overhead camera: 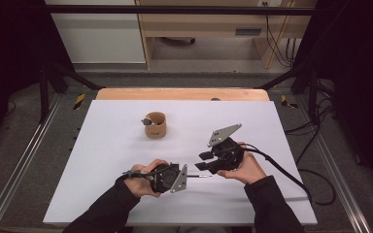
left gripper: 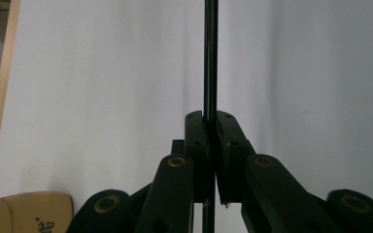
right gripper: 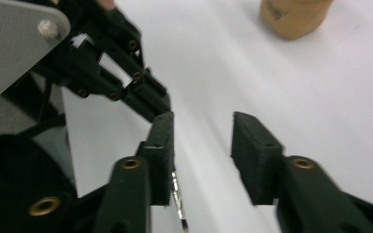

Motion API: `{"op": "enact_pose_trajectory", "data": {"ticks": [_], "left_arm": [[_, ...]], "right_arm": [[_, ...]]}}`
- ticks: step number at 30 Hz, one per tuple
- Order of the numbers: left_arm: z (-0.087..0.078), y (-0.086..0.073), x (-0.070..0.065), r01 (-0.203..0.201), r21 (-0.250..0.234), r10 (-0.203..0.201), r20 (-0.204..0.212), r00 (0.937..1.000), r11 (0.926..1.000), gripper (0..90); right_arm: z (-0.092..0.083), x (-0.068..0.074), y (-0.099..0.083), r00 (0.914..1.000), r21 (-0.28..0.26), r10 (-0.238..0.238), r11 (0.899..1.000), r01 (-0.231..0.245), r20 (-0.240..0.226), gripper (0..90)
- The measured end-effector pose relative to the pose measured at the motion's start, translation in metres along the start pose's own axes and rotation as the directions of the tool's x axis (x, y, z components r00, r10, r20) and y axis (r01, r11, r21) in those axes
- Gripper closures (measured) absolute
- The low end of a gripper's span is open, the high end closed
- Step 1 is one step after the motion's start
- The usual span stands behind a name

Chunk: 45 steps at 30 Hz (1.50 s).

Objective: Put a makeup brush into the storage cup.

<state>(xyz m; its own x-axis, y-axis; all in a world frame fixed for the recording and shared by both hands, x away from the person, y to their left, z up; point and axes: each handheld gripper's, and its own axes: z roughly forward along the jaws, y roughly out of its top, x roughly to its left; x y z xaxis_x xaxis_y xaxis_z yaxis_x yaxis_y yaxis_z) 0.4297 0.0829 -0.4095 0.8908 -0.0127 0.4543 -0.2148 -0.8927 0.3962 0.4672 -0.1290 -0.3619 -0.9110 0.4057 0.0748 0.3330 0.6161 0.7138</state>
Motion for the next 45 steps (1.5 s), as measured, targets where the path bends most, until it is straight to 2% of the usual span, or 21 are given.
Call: {"op": "enact_pose_trajectory", "data": {"ticks": [6,10,12,15,21,23,25,27,31,34,35,36,41,43,45], "left_arm": [[-0.002,-0.005,0.001,0.053,-0.005,-0.053,0.004,0.9986,0.9986,84.7],[-0.004,-0.009,0.001,0.097,-0.011,-0.097,0.007,0.9953,0.9953,84.8],[-0.003,-0.012,0.002,0.120,-0.014,-0.120,0.005,0.9928,0.9927,84.8],[-0.003,-0.015,0.003,0.173,-0.028,-0.173,0.008,0.9849,0.9846,84.8],[-0.004,-0.019,0.002,0.235,-0.044,-0.235,0.009,0.9720,0.9710,84.8],[-0.004,-0.020,0.001,0.266,-0.059,-0.266,0.012,0.9640,0.9622,84.8],[-0.004,-0.021,0.000,0.280,-0.063,-0.280,0.012,0.9600,0.9580,84.8],[-0.003,-0.023,-0.001,0.297,-0.074,-0.297,0.009,0.9548,0.9520,84.8],[-0.003,-0.026,-0.002,0.339,-0.091,-0.339,0.010,0.9406,0.9365,84.8],[-0.003,-0.029,-0.003,0.374,-0.106,-0.376,0.005,0.9267,0.9212,84.8],[-0.003,-0.030,-0.003,0.392,-0.117,-0.394,0.006,0.9192,0.9126,84.8],[-0.003,-0.031,-0.003,0.400,-0.119,-0.403,0.005,0.9153,0.9086,84.8],[-0.003,-0.036,-0.004,0.459,-0.145,-0.465,-0.002,0.8855,0.8763,84.8],[-0.003,-0.037,-0.004,0.480,-0.159,-0.487,-0.007,0.8735,0.8630,84.8],[-0.004,-0.038,-0.004,0.503,-0.174,-0.511,0.000,0.8595,0.8463,84.8]], "right_arm": [[-0.006,-0.001,-0.004,0.9973,-0.085,0.031,0.996,-0.025,0.066,39.5],[-0.011,-0.003,-0.010,0.9914,-0.154,0.062,0.987,-0.044,0.115,28.9],[-0.012,-0.003,-0.014,0.9871,-0.168,0.086,0.984,-0.062,0.136,25.0],[-0.013,-0.001,-0.018,0.9840,-0.198,0.107,0.977,-0.078,0.142,23.0],[-0.013,0.003,-0.025,0.9812,-0.241,0.129,0.966,-0.092,0.144,15.7],[-0.013,0.005,-0.028,0.9804,-0.263,0.136,0.960,-0.095,0.142,15.1],[-0.014,0.006,-0.030,0.9792,-0.286,0.154,0.952,-0.111,0.132,15.0],[-0.014,0.007,-0.033,0.9794,-0.282,0.153,0.953,-0.111,0.131,14.6],[-0.012,0.011,-0.037,0.9790,-0.295,0.156,0.949,-0.112,0.131,13.9],[-0.011,0.012,-0.041,0.9751,-0.323,0.180,0.937,-0.131,0.129,13.5],[-0.011,0.012,-0.042,0.9745,-0.328,0.185,0.935,-0.135,0.127,13.3],[-0.010,0.011,-0.044,0.9723,-0.335,0.198,0.931,-0.146,0.125,13.1],[-0.007,0.011,-0.049,0.9668,-0.345,0.221,0.924,-0.165,0.129,12.2],[-0.005,0.012,-0.049,0.9668,-0.343,0.223,0.924,-0.169,0.125,12.0],[-0.003,0.013,-0.050,0.9663,-0.347,0.226,0.922,-0.171,0.124,11.9]]}}
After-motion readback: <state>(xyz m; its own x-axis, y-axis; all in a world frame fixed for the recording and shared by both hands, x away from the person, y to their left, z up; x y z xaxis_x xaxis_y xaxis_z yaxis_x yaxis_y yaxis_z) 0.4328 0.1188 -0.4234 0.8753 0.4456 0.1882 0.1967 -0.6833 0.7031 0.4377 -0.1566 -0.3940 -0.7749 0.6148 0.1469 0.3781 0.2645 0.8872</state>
